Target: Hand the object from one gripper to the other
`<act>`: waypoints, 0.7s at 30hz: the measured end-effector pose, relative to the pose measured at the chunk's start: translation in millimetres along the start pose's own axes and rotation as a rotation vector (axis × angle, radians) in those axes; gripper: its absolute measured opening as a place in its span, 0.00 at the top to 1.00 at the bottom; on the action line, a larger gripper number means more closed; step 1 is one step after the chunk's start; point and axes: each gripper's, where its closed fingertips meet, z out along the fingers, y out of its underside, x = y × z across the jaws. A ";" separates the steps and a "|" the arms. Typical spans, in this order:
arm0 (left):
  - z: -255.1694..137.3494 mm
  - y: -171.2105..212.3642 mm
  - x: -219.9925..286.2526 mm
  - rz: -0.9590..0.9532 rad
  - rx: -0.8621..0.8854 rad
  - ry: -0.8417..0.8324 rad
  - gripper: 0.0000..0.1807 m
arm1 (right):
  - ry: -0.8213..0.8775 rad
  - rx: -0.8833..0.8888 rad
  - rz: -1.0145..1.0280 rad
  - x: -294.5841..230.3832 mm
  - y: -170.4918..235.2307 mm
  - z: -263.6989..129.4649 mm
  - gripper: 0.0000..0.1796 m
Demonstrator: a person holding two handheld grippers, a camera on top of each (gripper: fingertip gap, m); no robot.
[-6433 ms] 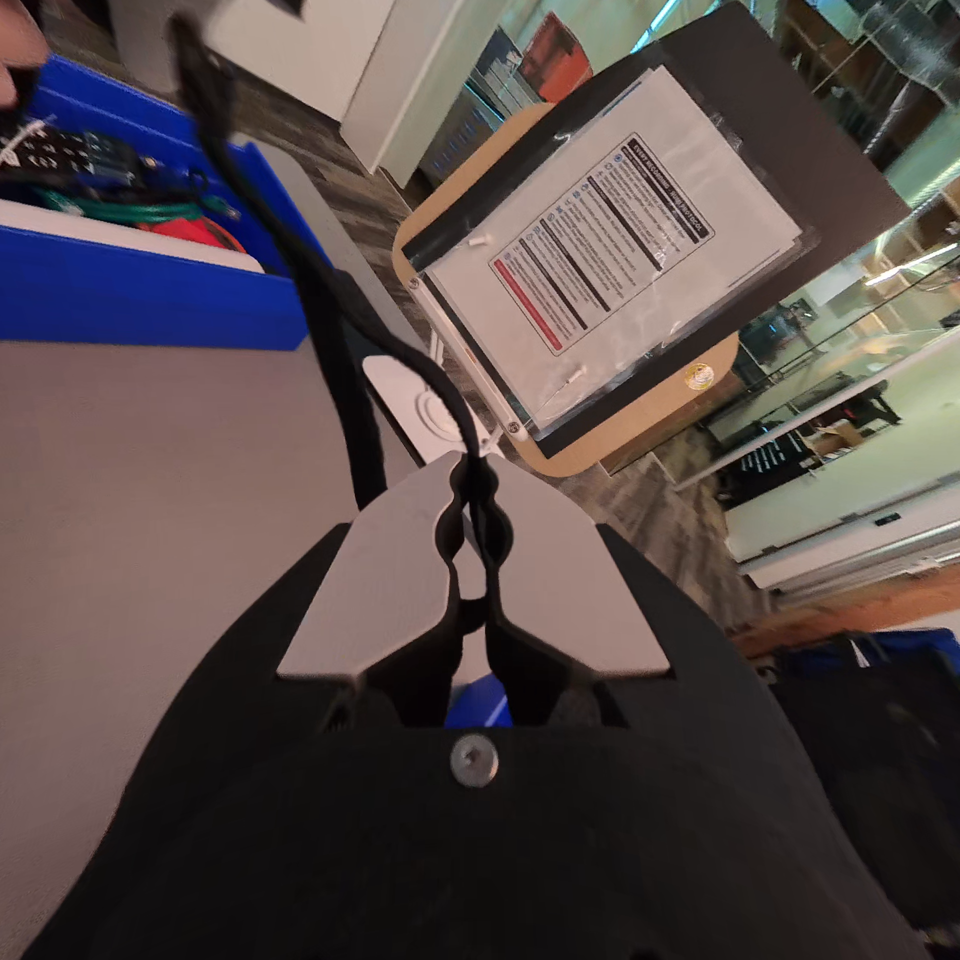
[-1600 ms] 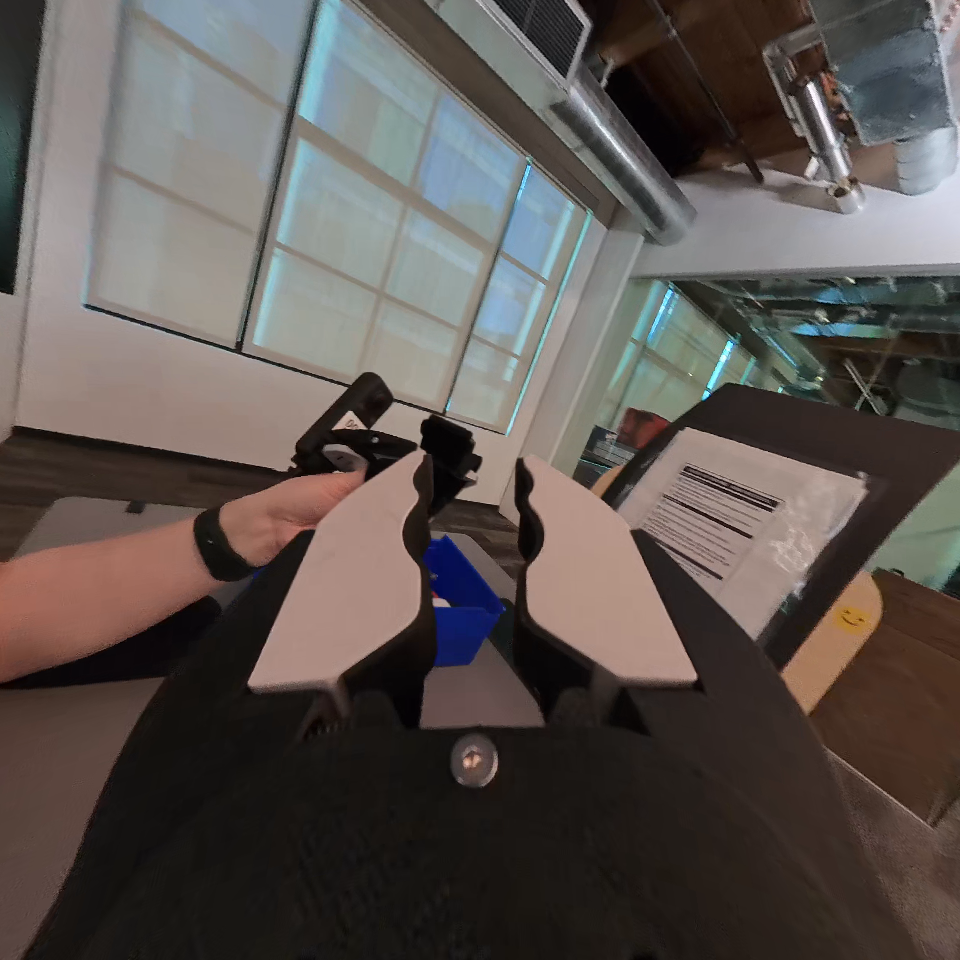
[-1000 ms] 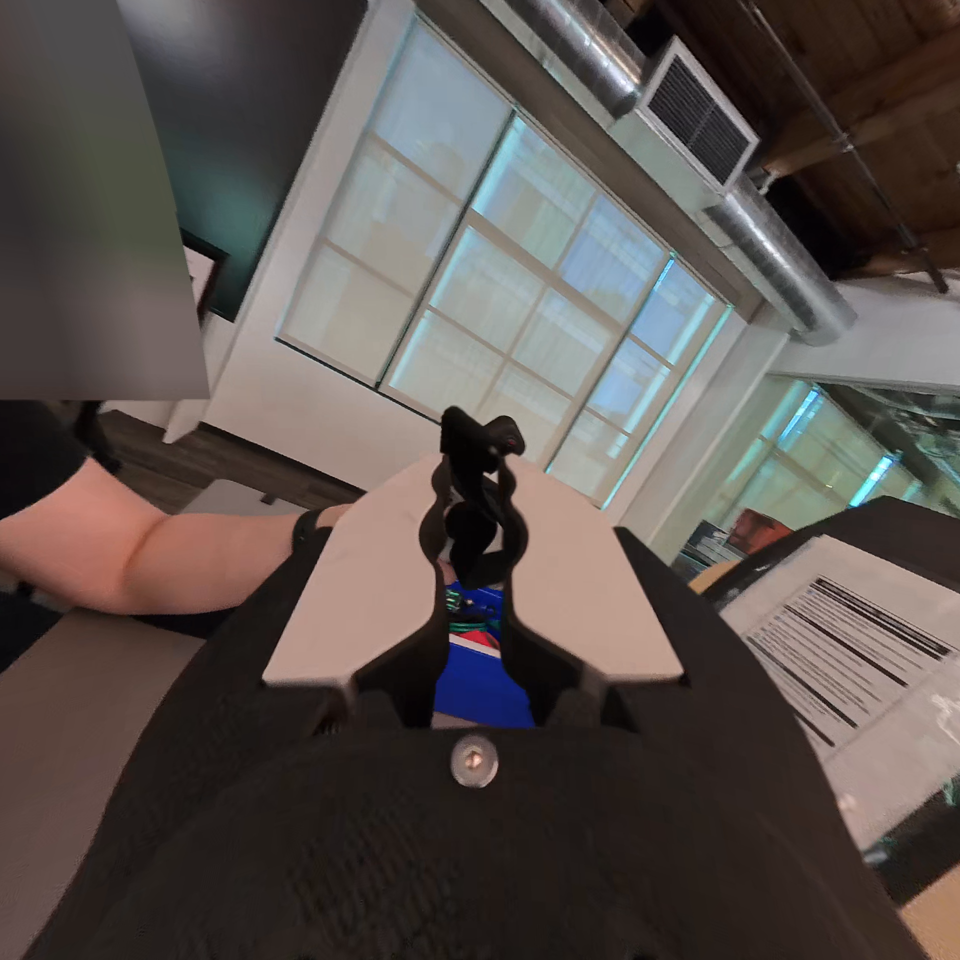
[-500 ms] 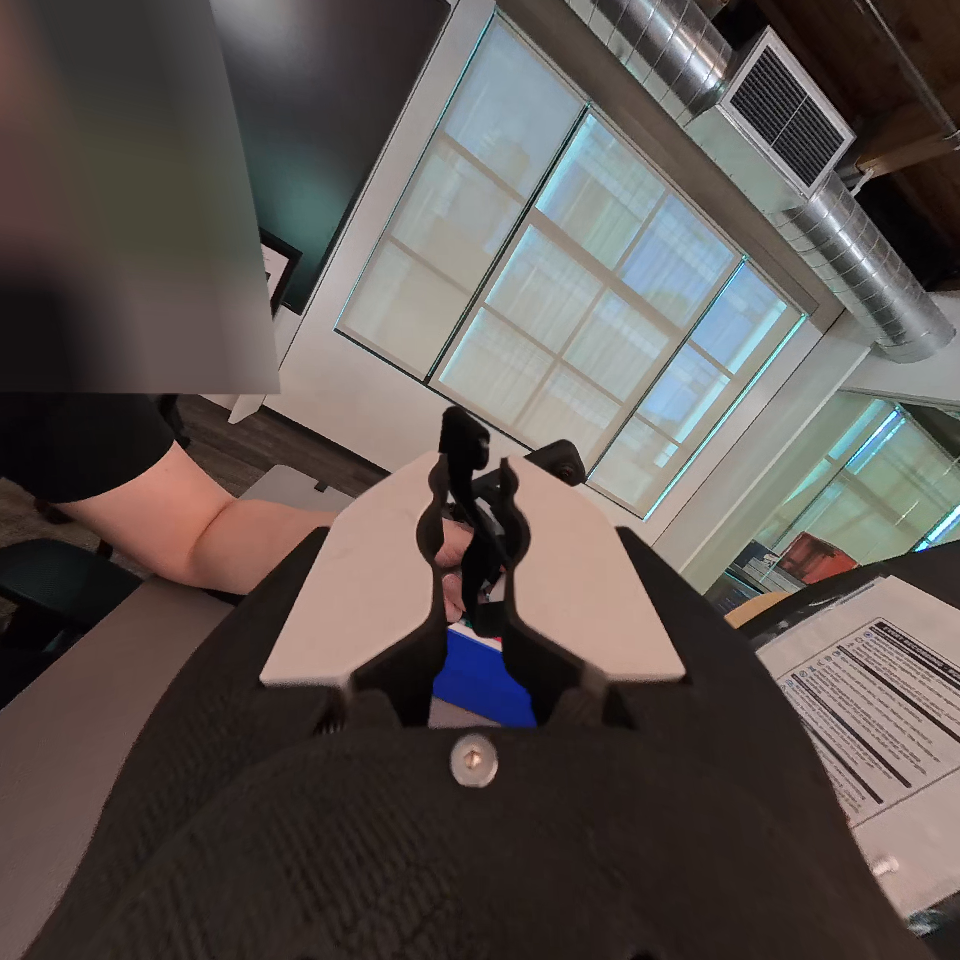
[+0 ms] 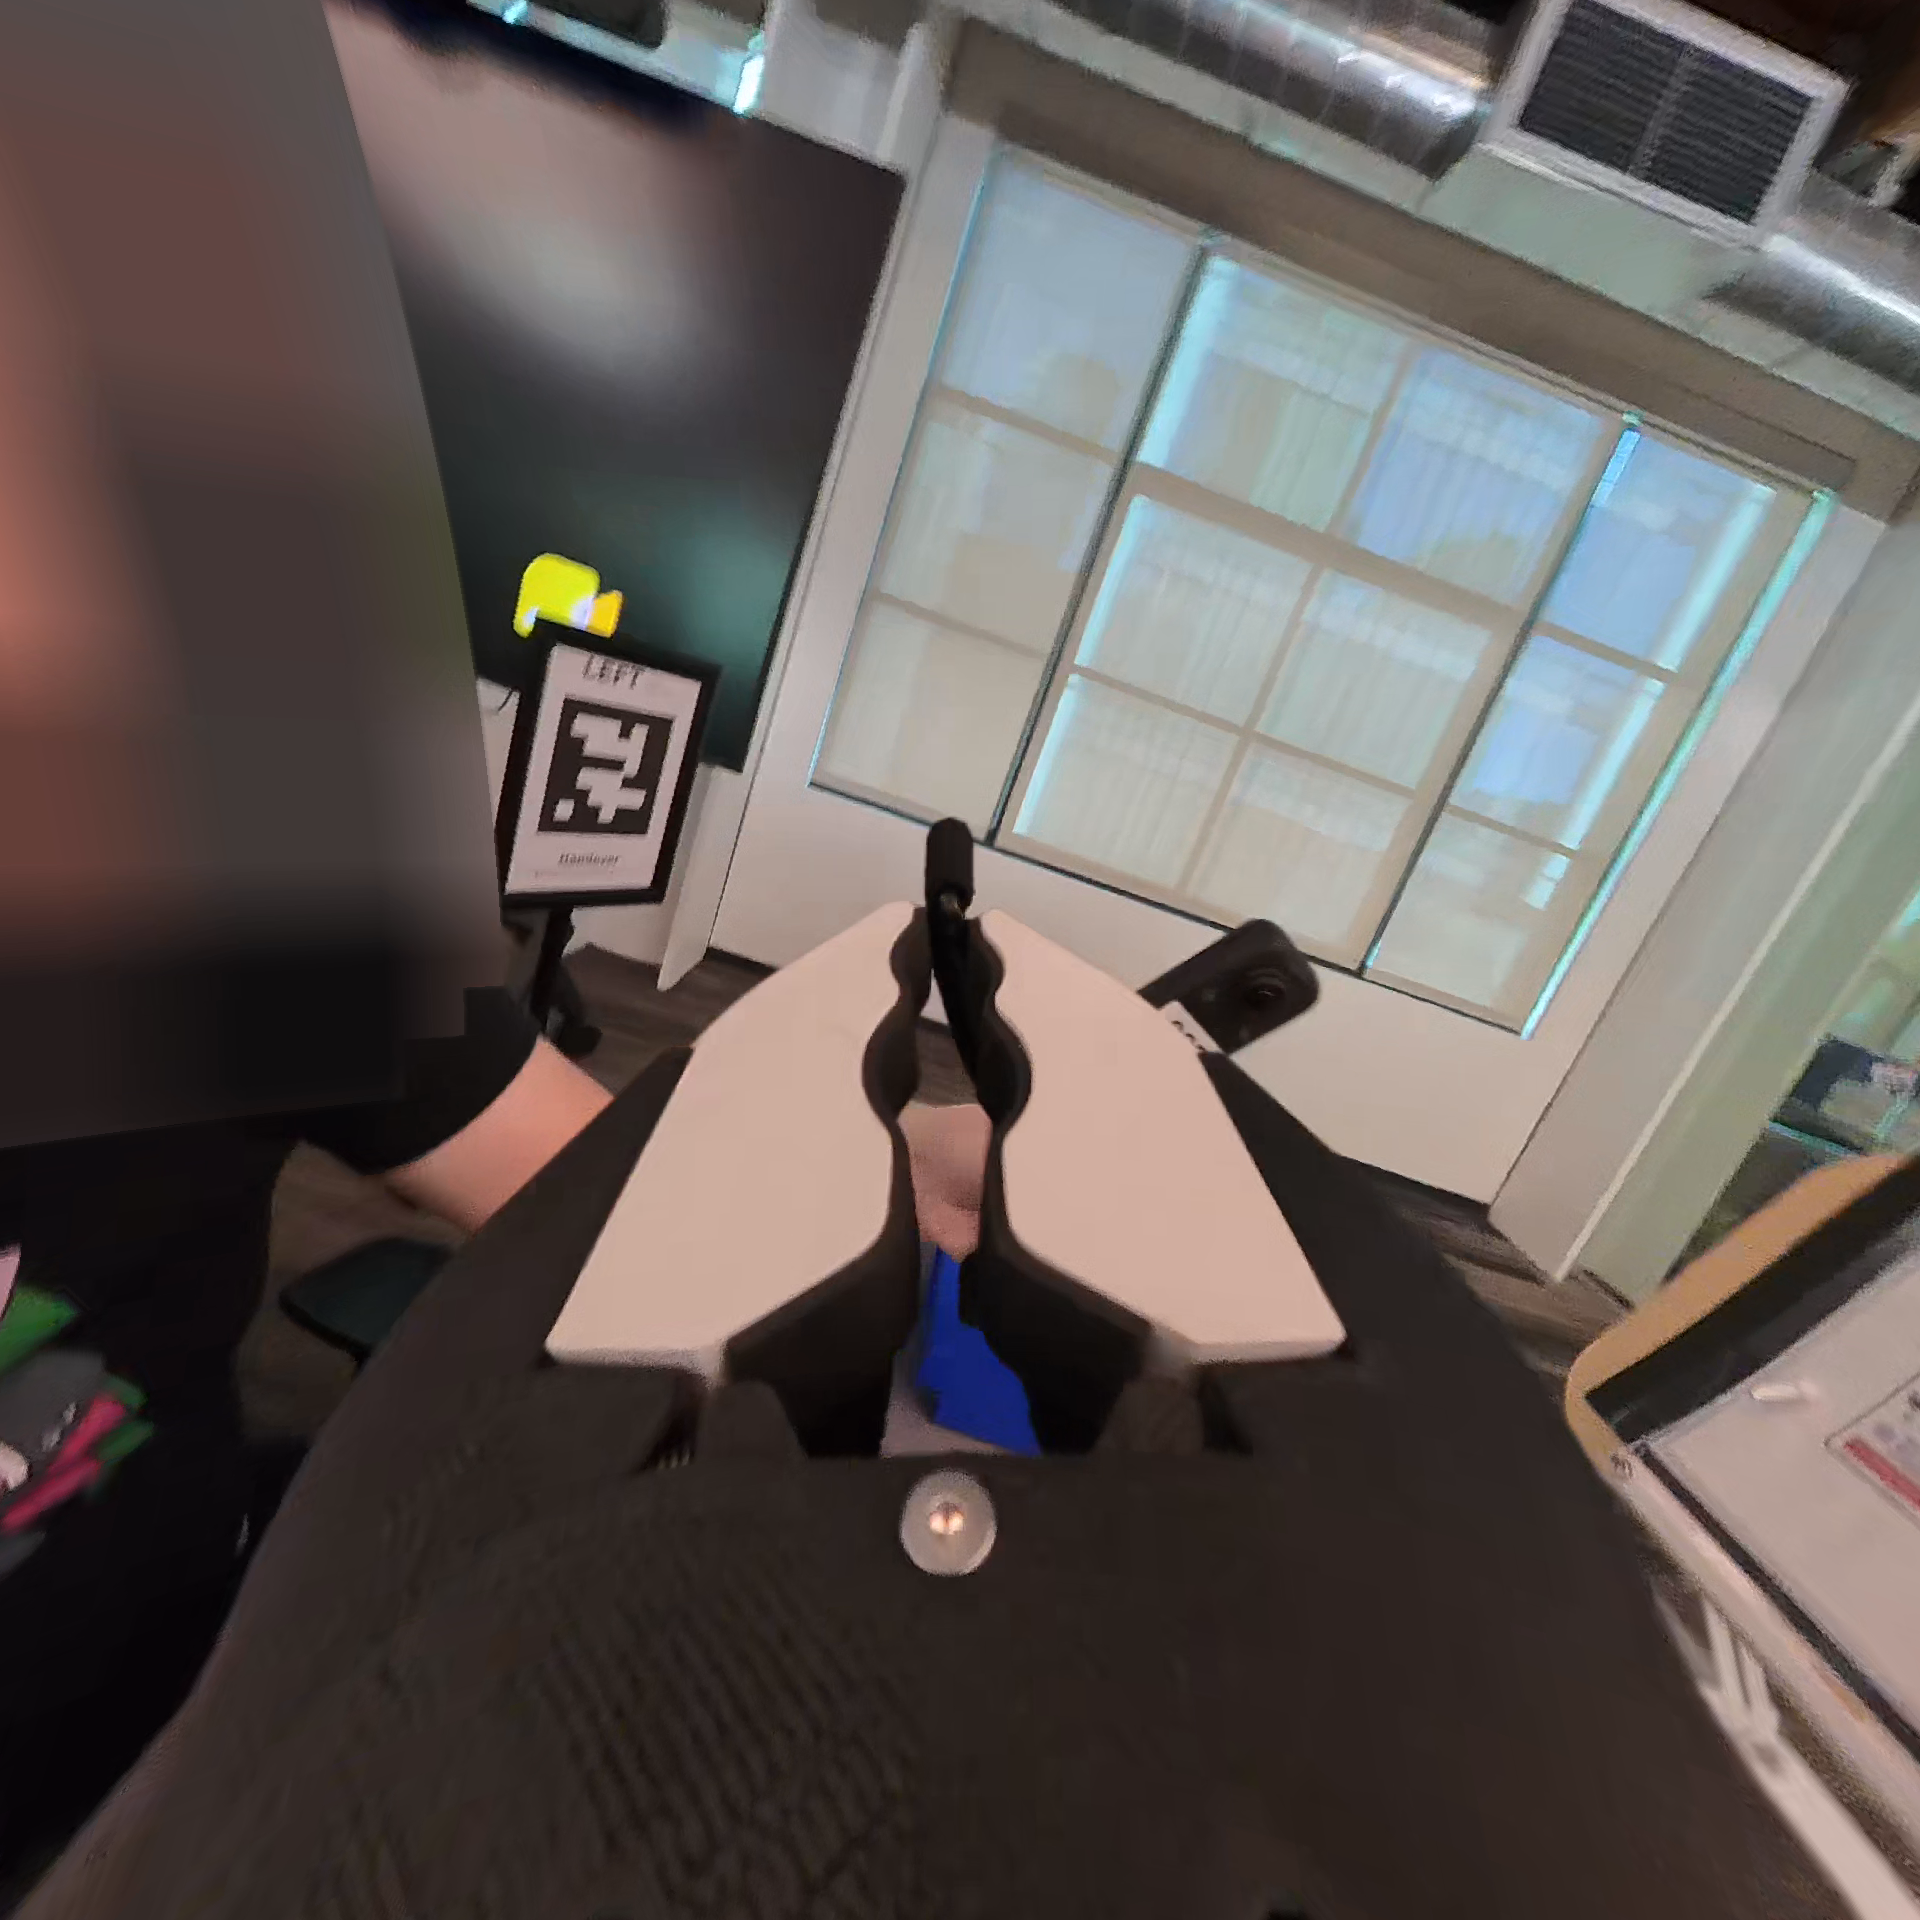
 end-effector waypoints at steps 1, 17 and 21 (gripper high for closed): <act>0.8 0.1 -2.5 0.017 -0.011 -0.018 0.83 | 0.046 0.010 0.041 9.5 -2.0 -3.3 0.96; 16.2 30.8 41.4 0.468 -0.167 0.077 0.77 | 0.231 -0.202 0.642 68.5 82.8 -17.4 0.97; 18.5 42.6 30.4 0.533 -0.248 0.015 0.76 | 0.204 -0.247 0.643 61.2 92.0 -9.4 0.97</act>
